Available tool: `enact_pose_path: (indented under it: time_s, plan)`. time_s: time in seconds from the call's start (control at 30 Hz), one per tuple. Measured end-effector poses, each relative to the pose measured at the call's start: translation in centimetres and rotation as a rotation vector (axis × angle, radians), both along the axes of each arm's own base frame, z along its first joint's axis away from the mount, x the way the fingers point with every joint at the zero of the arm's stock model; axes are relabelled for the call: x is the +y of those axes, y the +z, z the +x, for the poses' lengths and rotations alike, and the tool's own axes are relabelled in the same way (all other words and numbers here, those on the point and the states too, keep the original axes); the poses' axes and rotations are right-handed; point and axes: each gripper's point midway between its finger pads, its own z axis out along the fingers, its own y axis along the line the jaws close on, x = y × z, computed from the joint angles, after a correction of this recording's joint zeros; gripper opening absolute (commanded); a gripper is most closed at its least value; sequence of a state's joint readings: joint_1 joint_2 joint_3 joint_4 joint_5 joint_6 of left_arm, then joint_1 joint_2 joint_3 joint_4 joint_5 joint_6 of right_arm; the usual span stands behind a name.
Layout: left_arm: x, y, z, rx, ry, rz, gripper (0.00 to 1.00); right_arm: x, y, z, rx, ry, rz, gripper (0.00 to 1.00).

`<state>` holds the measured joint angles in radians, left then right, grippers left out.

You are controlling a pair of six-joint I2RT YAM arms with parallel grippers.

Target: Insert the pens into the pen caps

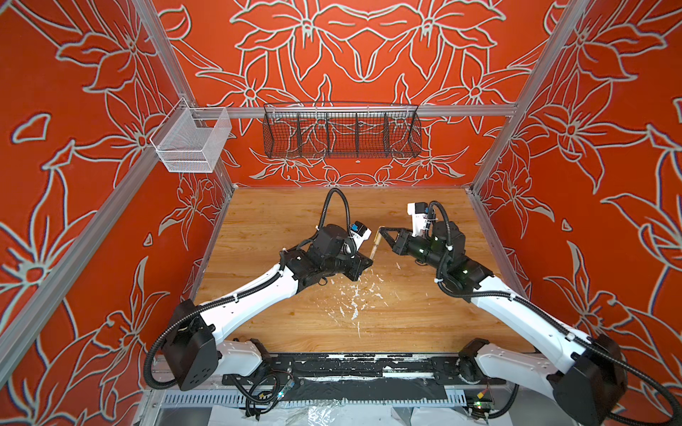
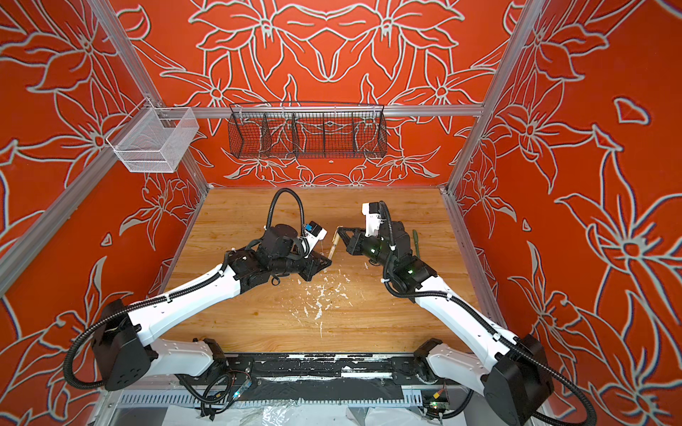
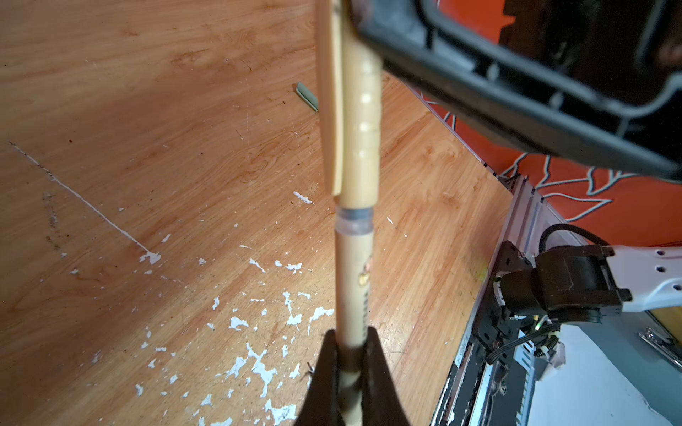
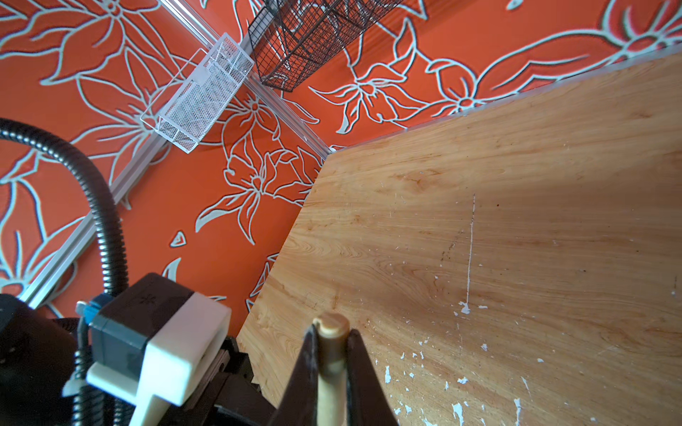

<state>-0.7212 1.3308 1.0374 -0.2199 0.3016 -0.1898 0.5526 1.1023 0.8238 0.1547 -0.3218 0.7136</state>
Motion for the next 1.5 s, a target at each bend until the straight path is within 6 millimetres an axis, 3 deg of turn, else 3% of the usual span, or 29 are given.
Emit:
enact_pose_path:
  time_s: [0.17, 0.3, 0.57, 0.7, 0.87, 1.1, 1.5]
  plan:
    - [0.1, 0.2, 0.0, -0.005, -0.003, 0.015, 0.0, 0.4, -0.1, -0.3, -0.001, 0.028, -0.003, 0.23]
    - [-0.2, 1.8, 0.4, -0.036, -0.007, -0.009, 0.0, 1.1, -0.2, -0.9, -0.001, 0.072, -0.021, 0.33]
    - [-0.8, 2.6, 0.1, -0.056, -0.045, -0.039, 0.0, 0.3, 1.3, -1.5, -0.03, 0.081, -0.052, 0.45]
    - [-0.7, 2.6, 0.0, -0.06, -0.048, -0.041, 0.0, -0.2, 2.5, -1.6, -0.047, 0.091, -0.025, 0.46]
    - [-0.7, 3.3, -0.2, -0.077, -0.056, -0.054, 0.0, -0.4, 2.5, -1.4, -0.035, 0.106, -0.012, 0.47]
    - [-0.9, 3.7, -0.5, -0.083, -0.08, -0.068, 0.0, 0.8, 2.0, -1.2, -0.01, 0.168, 0.013, 0.46]
    - [-1.0, 3.7, -0.7, -0.087, -0.094, -0.068, 0.0, 0.9, 2.8, -1.1, -0.026, 0.19, 0.04, 0.39]
